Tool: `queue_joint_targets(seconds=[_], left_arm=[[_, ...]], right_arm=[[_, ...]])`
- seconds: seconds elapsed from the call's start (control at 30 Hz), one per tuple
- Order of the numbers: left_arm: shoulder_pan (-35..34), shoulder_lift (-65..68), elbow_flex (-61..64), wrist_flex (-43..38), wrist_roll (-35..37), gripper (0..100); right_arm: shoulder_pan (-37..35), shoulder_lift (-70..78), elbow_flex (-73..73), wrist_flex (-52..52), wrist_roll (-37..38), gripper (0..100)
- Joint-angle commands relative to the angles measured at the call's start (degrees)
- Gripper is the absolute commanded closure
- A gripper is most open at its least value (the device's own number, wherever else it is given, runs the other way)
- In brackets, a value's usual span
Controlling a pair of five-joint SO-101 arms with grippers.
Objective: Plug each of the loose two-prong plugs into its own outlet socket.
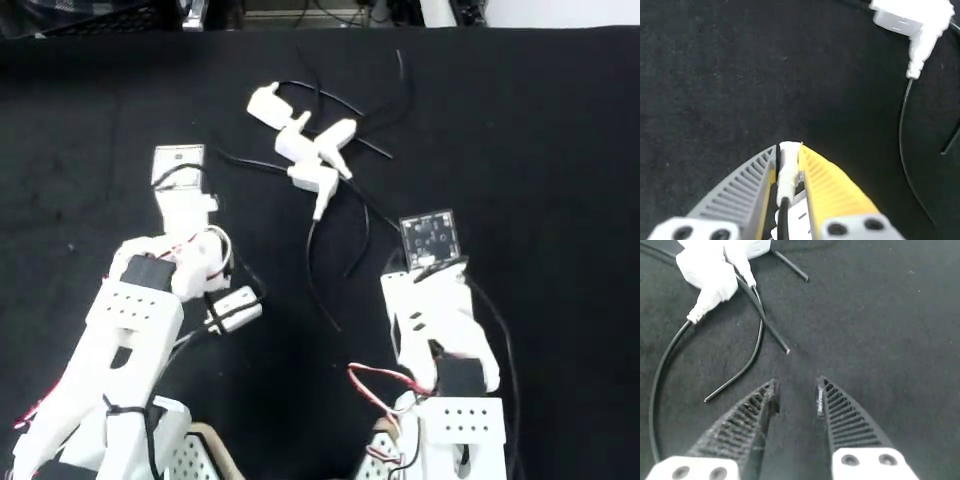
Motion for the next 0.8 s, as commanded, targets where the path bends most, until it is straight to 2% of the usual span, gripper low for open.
queue_joint_targets(seconds=[0.0, 0.23, 0.4, 0.57, 0.67, 0.77], left_arm=[[-0.48, 0.00, -0.40, -2.37, 3.43, 97], [-0.40, -0.09, 0.48, -1.93, 4.22, 97], [-1.45, -0.09, 3.65, -2.02, 15.03, 97], [-2.59, -0.09, 3.47, -0.26, 15.21, 97], [-3.74, -0.09, 2.77, 3.25, 18.29, 97], [-3.56, -0.09, -0.13, 3.60, 24.62, 97]], right_arm=[[0.62, 0.04, 0.04, -2.55, -0.35, 86.4], [0.70, -0.04, 0.48, -2.73, -0.35, 86.4], [0.70, -0.40, 0.84, -2.73, -0.35, 86.4], [0.70, -0.31, 1.01, -3.43, -0.26, 86.4], [0.70, -0.13, 1.01, -3.69, -0.26, 86.4], [0.62, -0.13, 1.10, -3.78, -0.26, 86.4]])
